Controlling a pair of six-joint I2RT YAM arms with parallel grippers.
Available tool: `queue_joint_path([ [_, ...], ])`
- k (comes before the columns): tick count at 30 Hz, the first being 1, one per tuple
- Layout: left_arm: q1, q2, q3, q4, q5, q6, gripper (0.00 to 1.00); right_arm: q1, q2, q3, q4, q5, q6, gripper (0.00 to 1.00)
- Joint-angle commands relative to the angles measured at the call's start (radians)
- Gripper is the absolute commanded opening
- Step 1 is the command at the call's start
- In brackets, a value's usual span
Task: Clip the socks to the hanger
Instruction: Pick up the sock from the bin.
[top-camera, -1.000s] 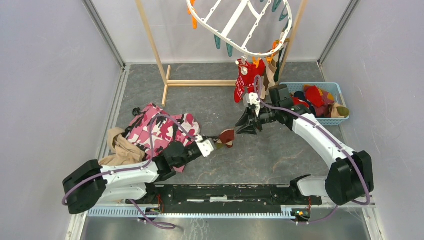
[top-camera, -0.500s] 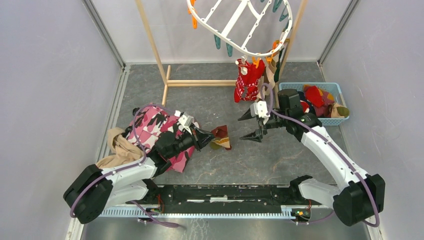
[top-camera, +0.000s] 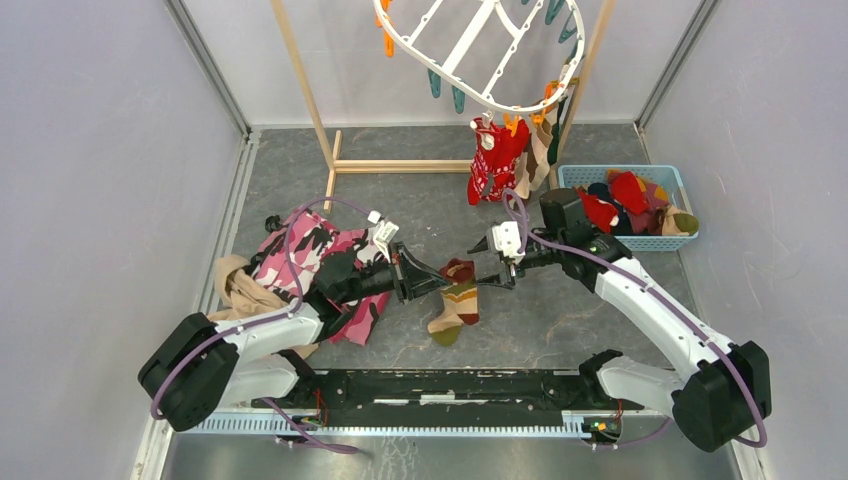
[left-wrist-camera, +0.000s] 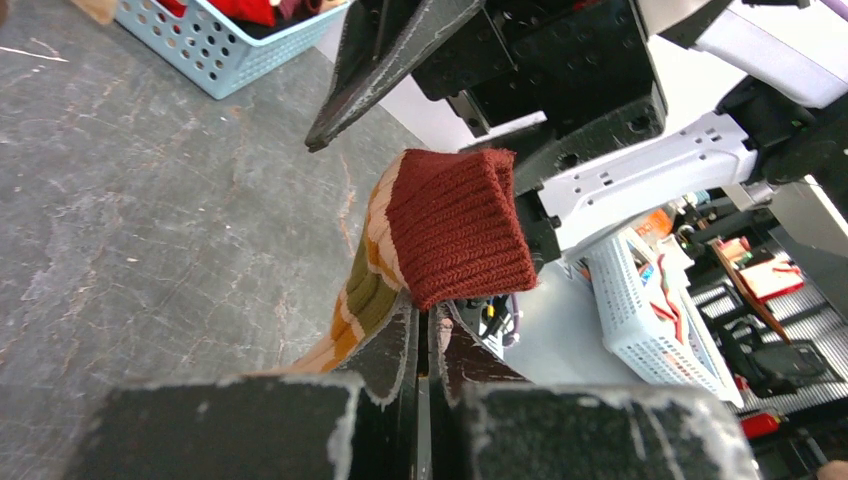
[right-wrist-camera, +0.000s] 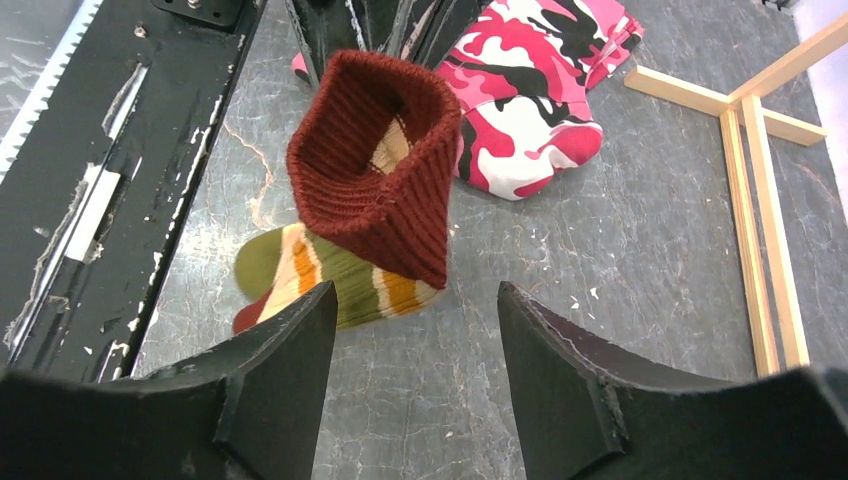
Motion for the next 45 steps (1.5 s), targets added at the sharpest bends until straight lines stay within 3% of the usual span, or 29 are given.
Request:
queue_joint_path([
  [1, 0.004, 0.02, 0.039, 0.062, 0.063, -0.049, 0.02, 0.005, -0.015, 0.017, 0.032, -0.075, 0.018, 0.64],
  [7, 0.004, 0.038, 0.049, 0.071, 0.064, -0.054, 0.02, 0.01, -0.004, 0.029, 0.018, -0.148, 0.031, 0.48],
  [15, 0.004, 0.037, 0.046, 0.081, 0.051, -0.045, 0.02, 0.01, 0.02, 0.057, -0.021, -0.216, 0.03, 0.01],
  [26, 0.004, -0.018, 0.028, 0.023, 0.033, 0.045, 0.06, 0.01, 0.021, 0.042, 0.075, -0.141, 0.146, 0.0],
  [32, 0.004, -0.059, 0.025, -0.087, 0.016, 0.125, 0.26, 0.008, 0.012, 0.044, 0.067, -0.124, 0.133, 0.0],
  [42, 0.004, -0.231, -0.02, -0.236, -0.072, 0.241, 0.74, -0.006, 0.012, 0.072, 0.017, -0.131, 0.105, 0.0],
  [45, 0.004, -0.262, -0.013, -0.28, -0.081, 0.273, 0.8, -0.012, 0.015, 0.089, -0.013, -0.132, 0.083, 0.0],
])
